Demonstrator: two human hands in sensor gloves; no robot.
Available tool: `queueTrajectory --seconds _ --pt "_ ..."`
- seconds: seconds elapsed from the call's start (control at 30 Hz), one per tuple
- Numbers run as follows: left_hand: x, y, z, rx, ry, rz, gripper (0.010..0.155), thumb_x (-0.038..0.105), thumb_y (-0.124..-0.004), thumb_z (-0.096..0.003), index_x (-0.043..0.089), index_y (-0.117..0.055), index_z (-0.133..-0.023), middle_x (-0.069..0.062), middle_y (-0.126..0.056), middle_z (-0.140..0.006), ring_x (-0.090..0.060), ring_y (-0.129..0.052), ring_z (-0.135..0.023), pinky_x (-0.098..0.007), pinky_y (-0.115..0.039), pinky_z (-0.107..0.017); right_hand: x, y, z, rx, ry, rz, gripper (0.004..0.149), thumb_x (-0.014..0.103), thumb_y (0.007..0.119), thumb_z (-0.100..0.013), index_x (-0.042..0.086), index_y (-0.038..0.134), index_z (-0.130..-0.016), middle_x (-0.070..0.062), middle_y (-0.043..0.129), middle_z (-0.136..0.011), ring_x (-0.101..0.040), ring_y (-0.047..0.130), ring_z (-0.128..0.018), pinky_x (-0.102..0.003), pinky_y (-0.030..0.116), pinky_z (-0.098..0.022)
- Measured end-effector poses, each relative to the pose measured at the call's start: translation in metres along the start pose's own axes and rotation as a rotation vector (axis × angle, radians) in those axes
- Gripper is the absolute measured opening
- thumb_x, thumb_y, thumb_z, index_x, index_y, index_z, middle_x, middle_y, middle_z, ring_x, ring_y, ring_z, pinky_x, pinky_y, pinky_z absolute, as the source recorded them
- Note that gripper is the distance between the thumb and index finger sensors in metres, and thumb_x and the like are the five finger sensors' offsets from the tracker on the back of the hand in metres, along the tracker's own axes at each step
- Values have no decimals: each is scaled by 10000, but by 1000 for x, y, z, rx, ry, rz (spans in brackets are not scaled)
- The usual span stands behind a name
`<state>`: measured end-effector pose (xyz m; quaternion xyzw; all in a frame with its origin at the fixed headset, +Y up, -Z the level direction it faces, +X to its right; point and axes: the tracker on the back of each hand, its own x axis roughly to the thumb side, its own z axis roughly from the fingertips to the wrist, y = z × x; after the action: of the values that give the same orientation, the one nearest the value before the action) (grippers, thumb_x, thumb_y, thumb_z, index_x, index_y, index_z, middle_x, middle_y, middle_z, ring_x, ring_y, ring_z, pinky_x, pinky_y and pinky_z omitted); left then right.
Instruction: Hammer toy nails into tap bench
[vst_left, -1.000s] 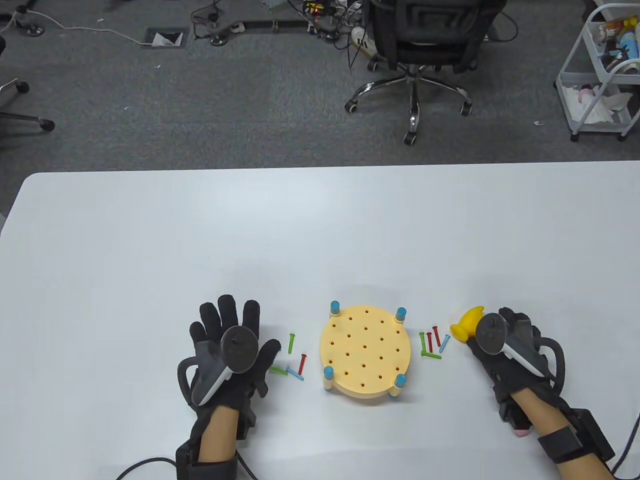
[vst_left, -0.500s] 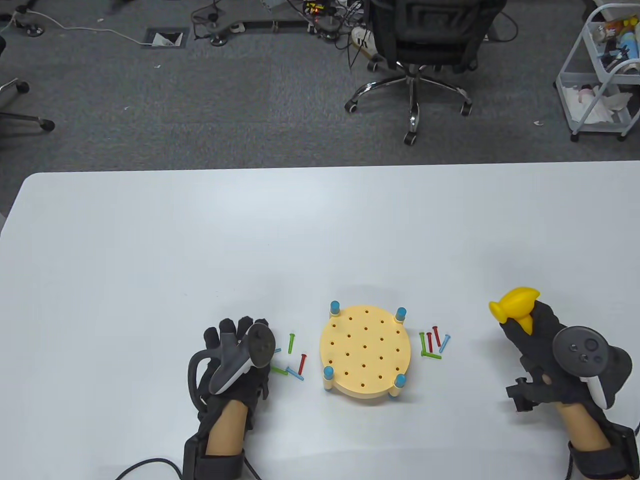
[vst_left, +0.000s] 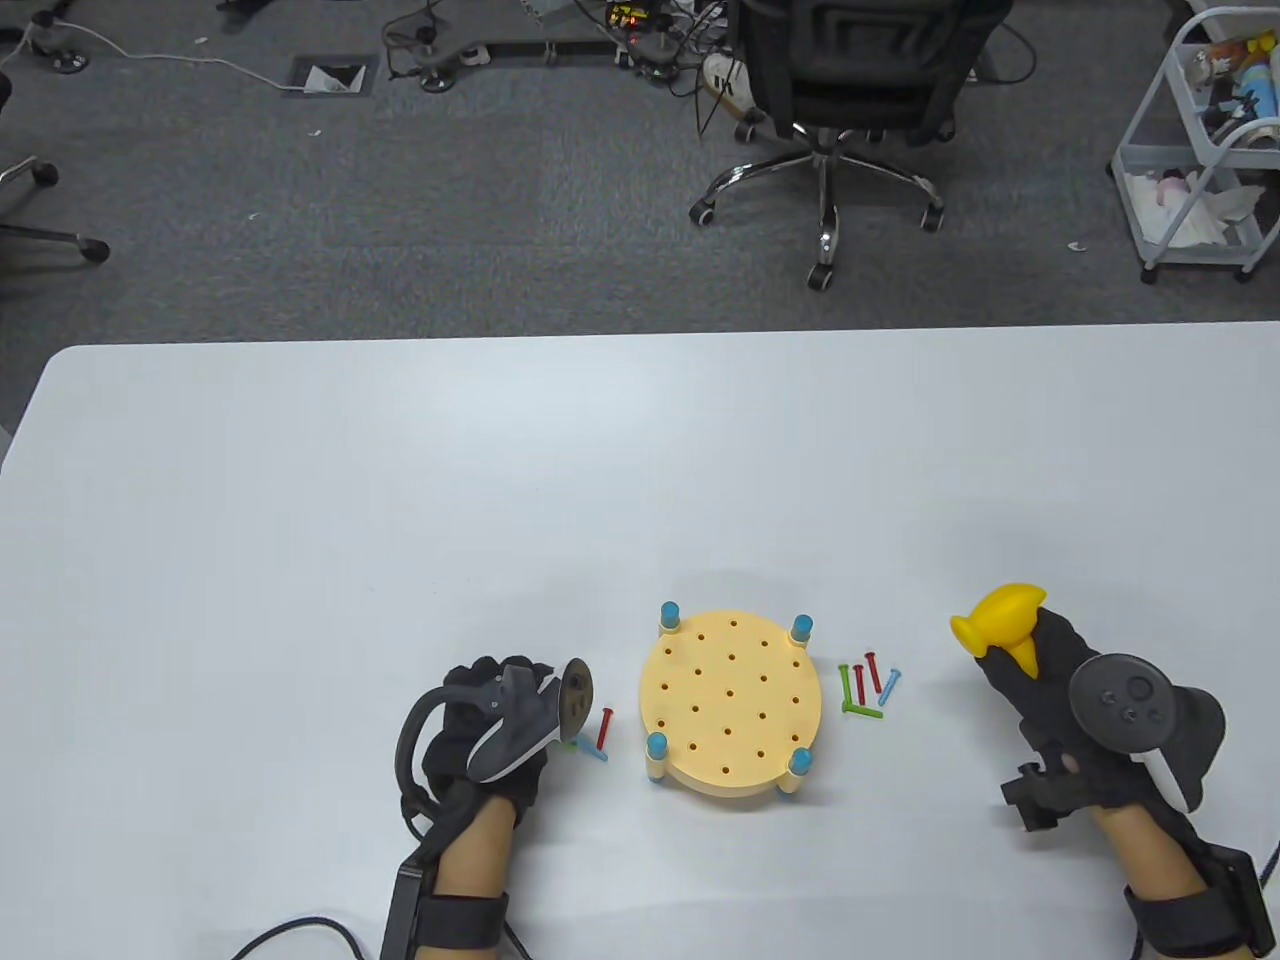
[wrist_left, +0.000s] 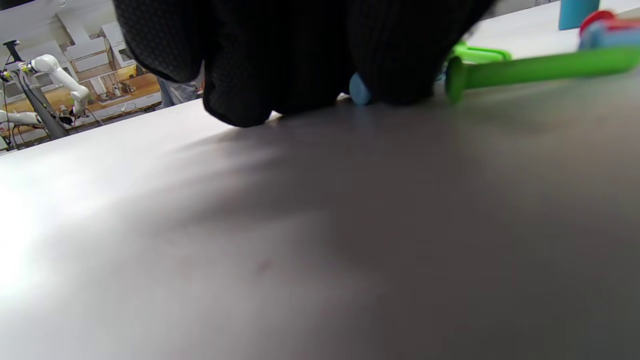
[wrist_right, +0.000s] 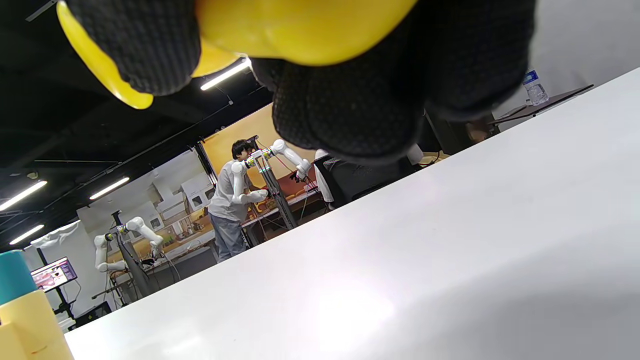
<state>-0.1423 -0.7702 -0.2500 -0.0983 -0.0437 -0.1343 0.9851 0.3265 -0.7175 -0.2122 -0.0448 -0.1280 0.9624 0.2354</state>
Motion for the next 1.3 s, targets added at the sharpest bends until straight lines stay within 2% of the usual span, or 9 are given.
queueTrajectory --seconds 0.3,0.37,0.47,0.57,0.67,0.77,1.0,1.17,1.3 --pt "8 -2 -6 -15 -32 -175 475 339 -680 -438 226 -606 -893 -68 -769 -887 -285 -837 -809 -566 -628 -713 1 5 0 12 -8 15 619 542 694 -411 161 660 -897 -80 901 -731 -193 995 -491 -440 810 -488" --pt "-2 5 -2 81 14 -116 467 359 -651 -406 234 -614 -855 -38 -834 -842 -244 -934 -755 -554 -701 -684 1 5 0 12 -10 12 620 542 692 -411 160 658 -899 -80 899 -733 -194 992 -494 -441 808 -490" --pt "-25 28 13 182 26 157 454 348 -657 -397 230 -617 -833 -66 -886 -741 -180 -1050 -548 -523 -774 -616 2 5 0 9 -14 6 618 538 693 -414 158 657 -900 -82 896 -734 -196 988 -495 -445 804 -491" --pt "-34 55 44 363 -79 403 439 349 -689 -410 247 -664 -835 -91 -919 -668 -148 -1034 -412 -520 -802 -559 8 6 1 1 -40 25 619 539 691 -415 159 657 -903 -82 893 -734 -196 984 -494 -446 801 -492" --pt "-11 75 63 445 -193 491 430 341 -739 -412 247 -744 -831 -110 -954 -629 -153 -1026 -366 -521 -803 -554 17 8 4 -3 -88 66 619 541 692 -414 160 664 -900 -80 899 -726 -193 985 -485 -443 803 -487" --pt "26 96 71 496 -303 325 417 377 -778 -407 247 -815 -801 -93 -987 -575 -108 -1028 -307 -461 -853 -510 25 14 8 10 -139 119 621 545 692 -411 162 669 -899 -76 903 -724 -191 988 -482 -440 806 -485" --pt "86 125 49 309 -397 121 408 361 -753 -411 214 -822 -785 -89 -982 -534 -76 -956 -197 -400 -877 -352 27 20 9 53 -174 126 620 546 692 -411 163 672 -898 -76 905 -724 -190 991 -481 -440 808 -484" --pt "99 118 38 295 -361 12 409 373 -751 -405 225 -826 -778 -74 -989 -526 -66 -944 -163 -331 -845 -171 21 17 7 60 -154 96 619 545 691 -412 162 672 -898 -78 906 -724 -193 991 -483 -441 807 -484" --pt "100 113 33 271 -356 44 409 380 -771 -397 225 -837 -770 -65 -1006 -518 -60 -945 -140 -323 -846 -154 18 17 5 67 -141 83 621 546 691 -412 161 673 -898 -78 906 -724 -195 991 -483 -441 807 -484"
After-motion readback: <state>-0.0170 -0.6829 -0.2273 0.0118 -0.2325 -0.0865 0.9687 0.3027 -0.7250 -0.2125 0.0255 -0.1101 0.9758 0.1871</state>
